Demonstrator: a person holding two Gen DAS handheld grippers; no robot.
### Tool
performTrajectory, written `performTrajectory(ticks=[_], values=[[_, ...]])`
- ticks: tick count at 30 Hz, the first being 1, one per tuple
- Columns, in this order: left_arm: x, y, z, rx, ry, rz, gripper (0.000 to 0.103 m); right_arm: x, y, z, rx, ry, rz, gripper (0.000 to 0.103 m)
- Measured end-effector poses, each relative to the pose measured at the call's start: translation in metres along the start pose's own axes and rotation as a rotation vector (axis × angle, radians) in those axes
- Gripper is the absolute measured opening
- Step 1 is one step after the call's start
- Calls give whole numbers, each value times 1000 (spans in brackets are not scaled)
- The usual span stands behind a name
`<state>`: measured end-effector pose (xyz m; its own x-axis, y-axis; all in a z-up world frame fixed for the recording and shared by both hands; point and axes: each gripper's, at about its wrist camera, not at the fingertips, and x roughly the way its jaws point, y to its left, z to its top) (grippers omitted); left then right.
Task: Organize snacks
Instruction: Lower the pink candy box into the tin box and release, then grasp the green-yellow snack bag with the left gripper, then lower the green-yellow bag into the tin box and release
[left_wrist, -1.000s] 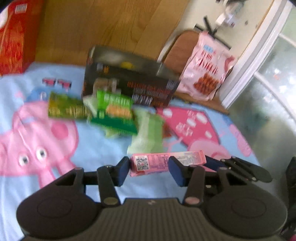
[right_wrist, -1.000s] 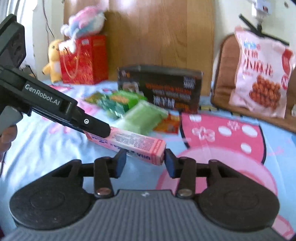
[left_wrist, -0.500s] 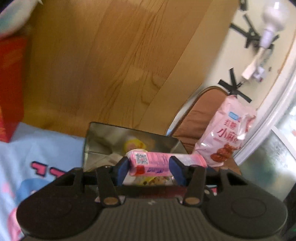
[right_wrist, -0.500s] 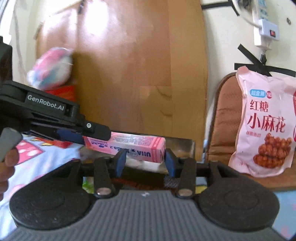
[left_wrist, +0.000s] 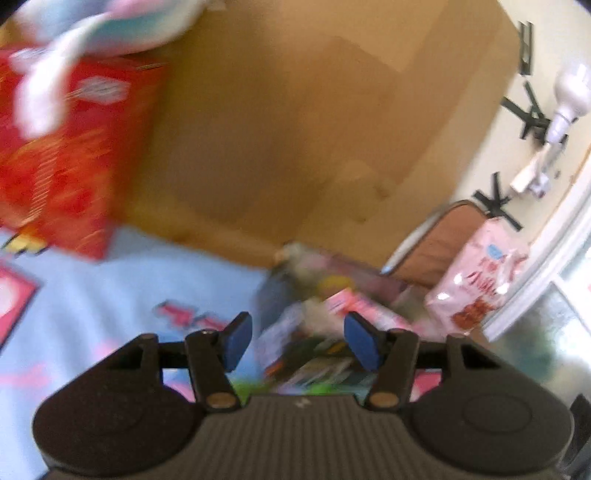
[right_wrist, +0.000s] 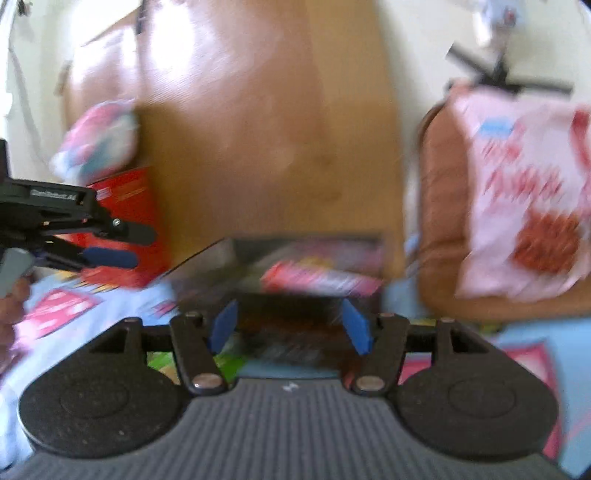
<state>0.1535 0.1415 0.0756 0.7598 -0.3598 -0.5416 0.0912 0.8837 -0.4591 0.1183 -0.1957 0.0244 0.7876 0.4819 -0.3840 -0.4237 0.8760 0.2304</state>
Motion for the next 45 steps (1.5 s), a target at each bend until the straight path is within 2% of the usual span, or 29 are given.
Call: performTrajectory(ticks=[3, 5, 8, 10, 11, 12, 13, 14, 15, 16, 17, 18, 20, 22, 25, 26, 29, 33, 36, 38, 40, 41, 43, 44, 45], values=[[-13, 31, -17, -48, 14, 67, 56, -1, 17, -11, 34, 80, 117, 65], [-12, 46, -22, -109, 32, 78, 54, -2, 41, -15, -13, 107, 194, 65], [-9, 56, -27, -167, 43, 50, 54, 6, 78, -17, -90, 165, 282, 65], [0, 54, -29, -165, 68, 29, 54, 18, 95, -19, -56, 249, 399, 63], [7, 51, -30, -159, 86, 16, 54, 25, 99, -20, -41, 280, 421, 60], [16, 47, -33, -155, 107, 8, 53, 30, 103, -22, -37, 298, 406, 58], [23, 46, -36, -160, 130, 5, 53, 36, 102, -23, -36, 303, 357, 57], [30, 45, -39, -171, 154, 0, 48, 41, 98, -24, -21, 304, 288, 57], [36, 46, -42, -183, 176, -15, 32, 45, 90, -24, 3, 304, 239, 44], [41, 46, -46, -196, 195, -32, 21, 46, 82, -24, 35, 305, 220, 39], [43, 47, -49, -211, 196, -42, 16, 45, 76, -24, 64, 303, 214, 34], [40, 47, -52, -222, 183, -47, 13, 42, 73, -22, 82, 302, 211, 35], [31, 49, -54, -235, 164, -61, 11, 36, 74, -21, 73, 296, 195, 37], [12, 52, -57, -228, 142, -35, 9, 29, 78, -22, 49, 293, 191, 40], [-17, 60, -72, -200, 145, 9, 9, 21, 86, -26, 2, 287, 206, 52], [-28, 65, -81, -203, 160, 22, 9, 19, 88, -28, -18, 286, 217, 57], [-53, 78, -103, -211, 177, 37, 7, 24, 98, -31, -81, 297, 295, 59], [-74, 76, -112, -179, 164, 86, 7, 34, 135, -41, -257, 312, 365, 69], [-70, 74, -111, -161, 161, 100, 7, 46, 156, -41, -362, 305, 380, 69], [-67, 75, -111, -146, 154, 103, 8, 63, 157, -35, -355, 321, 406, 70], [-67, 76, -111, -144, 151, 97, 7, 82, 152, -32, -313, 377, 466, 70], [-68, 76, -111, -147, 148, 99, 6, 88, 151, -31, -301, 378, 498, 69], [-68, 73, -110, -144, 151, 108, 7, 85, 151, -32, -306, 379, 531, 53], [-67, 68, -108, -122, 154, 129, 7, 83, 152, -32, -303, 376, 526, 52], [-66, 63, -106, -95, 153, 152, 7, 79, 153, -33, -307, 365, 518, 47]])
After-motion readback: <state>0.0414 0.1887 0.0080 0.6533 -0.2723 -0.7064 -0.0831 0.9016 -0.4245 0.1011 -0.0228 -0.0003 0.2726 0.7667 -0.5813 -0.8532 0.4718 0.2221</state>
